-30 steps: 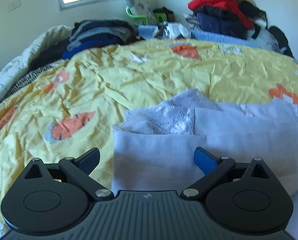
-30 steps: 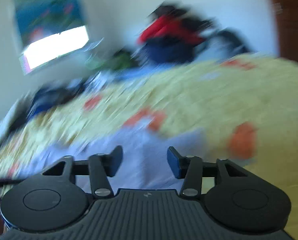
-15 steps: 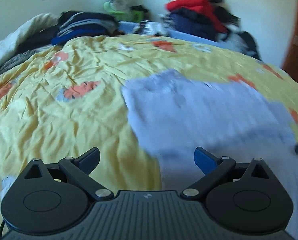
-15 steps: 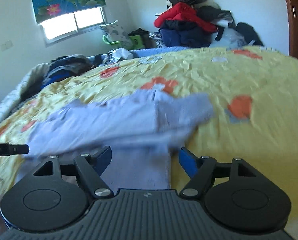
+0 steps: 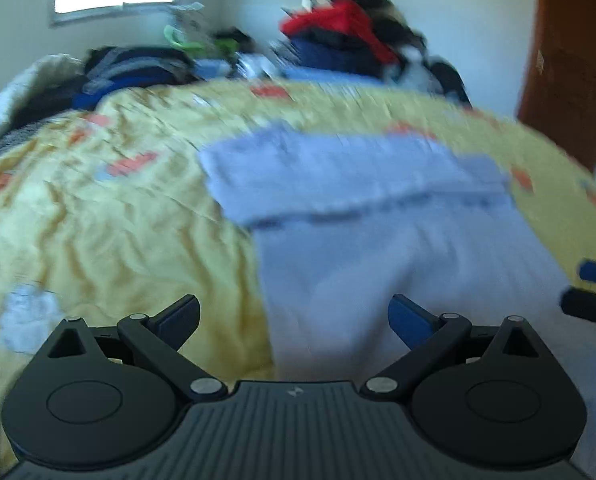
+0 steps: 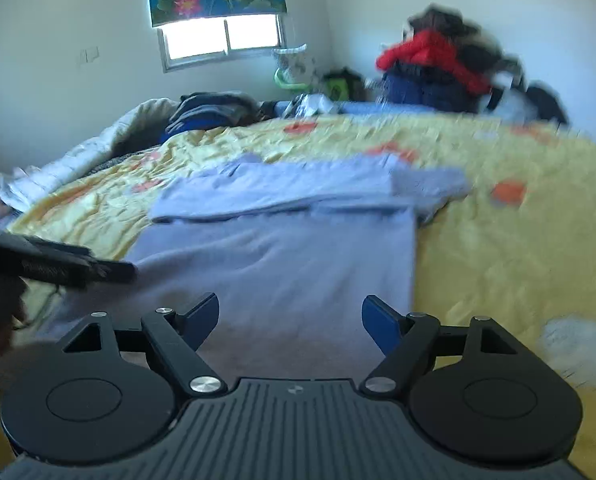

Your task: Fold small clothes

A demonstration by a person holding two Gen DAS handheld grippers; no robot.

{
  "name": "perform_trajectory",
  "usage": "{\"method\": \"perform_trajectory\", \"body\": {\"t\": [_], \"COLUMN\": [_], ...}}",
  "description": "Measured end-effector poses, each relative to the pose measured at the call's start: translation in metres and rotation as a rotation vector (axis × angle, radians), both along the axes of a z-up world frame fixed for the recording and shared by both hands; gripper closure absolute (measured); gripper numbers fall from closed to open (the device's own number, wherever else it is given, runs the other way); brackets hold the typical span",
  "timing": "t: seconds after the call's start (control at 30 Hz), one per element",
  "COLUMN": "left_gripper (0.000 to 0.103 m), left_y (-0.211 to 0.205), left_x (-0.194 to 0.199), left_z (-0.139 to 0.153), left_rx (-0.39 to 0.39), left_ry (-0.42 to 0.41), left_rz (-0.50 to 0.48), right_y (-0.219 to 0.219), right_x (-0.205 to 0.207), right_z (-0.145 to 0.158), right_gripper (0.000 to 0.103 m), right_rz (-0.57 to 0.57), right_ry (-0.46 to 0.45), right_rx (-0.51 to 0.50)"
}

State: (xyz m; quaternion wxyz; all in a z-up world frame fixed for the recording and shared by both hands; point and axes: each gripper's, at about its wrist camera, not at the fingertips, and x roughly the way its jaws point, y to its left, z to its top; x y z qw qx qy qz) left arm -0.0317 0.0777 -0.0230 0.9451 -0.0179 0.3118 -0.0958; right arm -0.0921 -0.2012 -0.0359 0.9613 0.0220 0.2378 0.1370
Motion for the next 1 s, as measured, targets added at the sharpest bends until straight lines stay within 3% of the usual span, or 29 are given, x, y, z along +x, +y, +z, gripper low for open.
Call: {"method": "perform_trajectory", "body": {"t": [0.1,0.13,0.2,0.27,0.4,0.47,0.53,0.57,0.7,0.8,1.0], "left_gripper": [0.002,0.002,0.002,0.002,0.002,0.002,0.002,0.002,0.002,0.002,0.002], "left_y": [0.024,0.027,0.025,0.024,0.028,0.030,0.032,0.032,0.028,0.026,0.042], "left_x": [-0.004,-0.002,0.004,-0.005,-0.034,-0.046,-0.057,-0.063,-0.083,-0.098,-0.098], "left_z": [0.013,0.011,0.001,-0.004,0.001,0.003,0.006,0.006,0.001,-0.004,-0.014], "left_rx": [-0.099,-0.096,-0.017,0.007,-0.026,-0.059,-0.075,-0.073,0.022,0.076,-0.068], "left_ry": [-0.034,-0.021,0.064,0.083,0.055,0.062,0.075,0.082,0.136,0.170,0.284], "left_rz": [0.051,0.054,0.053,0.016,-0.054,-0.099,-0.156,-0.187,-0.291,-0.330,-0.300], "right_y": [-0.015,-0.021,-0.031,-0.039,-0.047,-0.035,-0.028,-0.029,-0.052,-0.053,-0.049], "right_x": [-0.008,-0.006,0.000,-0.002,-0.031,-0.036,-0.041,-0.042,-0.054,-0.065,-0.075], "right_z": [0.019,0.021,0.017,0.012,0.026,0.026,0.021,0.020,0.019,0.016,0.003], "right_gripper": [0.016,0.014,0.016,0.019,0.015,0.017,0.020,0.020,0.021,0.021,0.021], "right_rz": [-0.057,-0.078,-0.123,-0.161,-0.033,0.066,0.031,0.007,-0.022,-0.022,0.008], "right_ry": [-0.064,-0.052,0.010,0.070,0.065,0.115,0.131,0.142,0.188,0.203,0.264], "right_rx": [-0.011,-0.020,-0.062,-0.080,0.098,0.032,-0.056,-0.049,0.129,0.119,0.132]}}
